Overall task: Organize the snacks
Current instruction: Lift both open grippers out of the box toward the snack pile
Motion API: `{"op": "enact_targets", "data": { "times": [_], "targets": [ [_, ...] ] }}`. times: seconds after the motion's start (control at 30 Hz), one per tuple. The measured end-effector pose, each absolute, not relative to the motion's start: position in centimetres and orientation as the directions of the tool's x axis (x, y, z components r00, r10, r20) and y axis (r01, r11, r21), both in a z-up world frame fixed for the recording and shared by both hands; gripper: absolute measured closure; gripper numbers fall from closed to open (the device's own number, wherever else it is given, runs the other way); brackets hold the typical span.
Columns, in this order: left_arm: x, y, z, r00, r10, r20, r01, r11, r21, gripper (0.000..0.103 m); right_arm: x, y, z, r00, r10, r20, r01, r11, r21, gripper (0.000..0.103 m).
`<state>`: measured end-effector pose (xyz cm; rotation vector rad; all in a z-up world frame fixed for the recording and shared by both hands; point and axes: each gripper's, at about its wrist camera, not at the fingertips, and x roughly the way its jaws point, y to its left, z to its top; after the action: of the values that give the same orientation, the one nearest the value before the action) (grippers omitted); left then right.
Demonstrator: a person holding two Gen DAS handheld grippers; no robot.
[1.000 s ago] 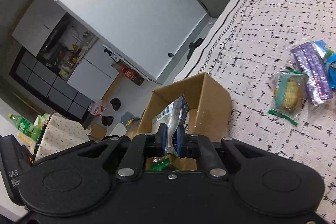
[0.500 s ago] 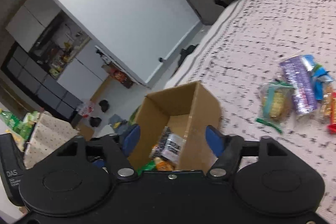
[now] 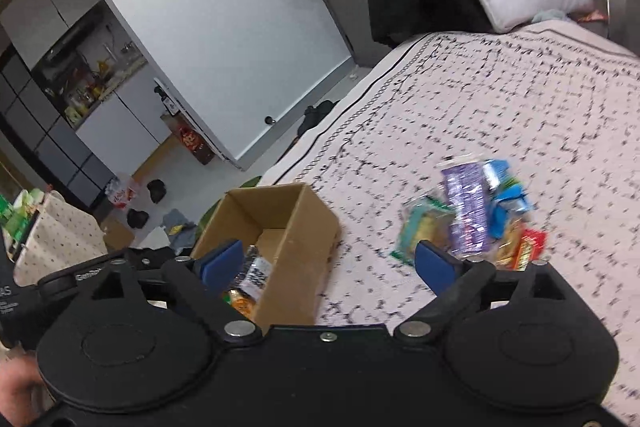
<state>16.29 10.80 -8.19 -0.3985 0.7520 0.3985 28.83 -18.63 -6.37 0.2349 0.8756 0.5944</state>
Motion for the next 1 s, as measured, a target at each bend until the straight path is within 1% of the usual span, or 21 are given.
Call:
{"op": "enact_targets", "data": {
  "times": [0.17,0.37,0.57,0.67,0.83,0.87,0.97,1.0],
  "targets": [
    [16.6,8.8,-8.1,0.665,0.187,-0.724,-0.463,0.863,-0.202,0.021,29.2,-21.2,-6.0,0.506,0.564,-0.652,-0.404,0.823,0.399,0.001],
    [17.7,5.7,-8.2,0.664,0.169,-0.729,-0.442,0.875,-0.200,0.020,30.0,-24.4,-6.1,0.539,0.530,-0.655,-0.351,0.848,0.397,0.000],
    [18.5,2.7,-8.2,0.676,0.142,-0.723,-0.396,0.898,-0.194,0.020,30.9,-27.2,-7.5,0.534,0.500,-0.681,-0.253,0.864,0.436,0.000],
    [19.1,1.4,-8.2,0.682,0.109,-0.723,-0.364,0.909,-0.205,0.020,31.2,-28.0,-8.2,0.522,0.496,-0.694,-0.219,0.864,0.453,0.000],
    [20.4,-0.9,-8.6,0.686,0.080,-0.723,-0.332,0.919,-0.213,0.020,31.6,-29.4,-9.0,0.516,0.510,-0.688,-0.160,0.847,0.508,0.001],
    [20.7,-1.4,-8.7,0.687,0.075,-0.722,-0.323,0.923,-0.211,0.020,31.8,-29.8,-9.3,0.512,0.511,-0.690,-0.134,0.842,0.523,0.001],
    [21.8,-2.8,-9.2,0.688,0.063,-0.723,-0.302,0.931,-0.206,0.020,32.5,-31.1,-10.4,0.499,0.519,-0.695,-0.068,0.822,0.565,0.008],
    [22.2,-3.1,-9.5,0.689,0.057,-0.722,-0.296,0.932,-0.209,0.020,32.6,-31.4,-10.8,0.496,0.513,-0.700,-0.049,0.822,0.568,0.014]
  ]
}}
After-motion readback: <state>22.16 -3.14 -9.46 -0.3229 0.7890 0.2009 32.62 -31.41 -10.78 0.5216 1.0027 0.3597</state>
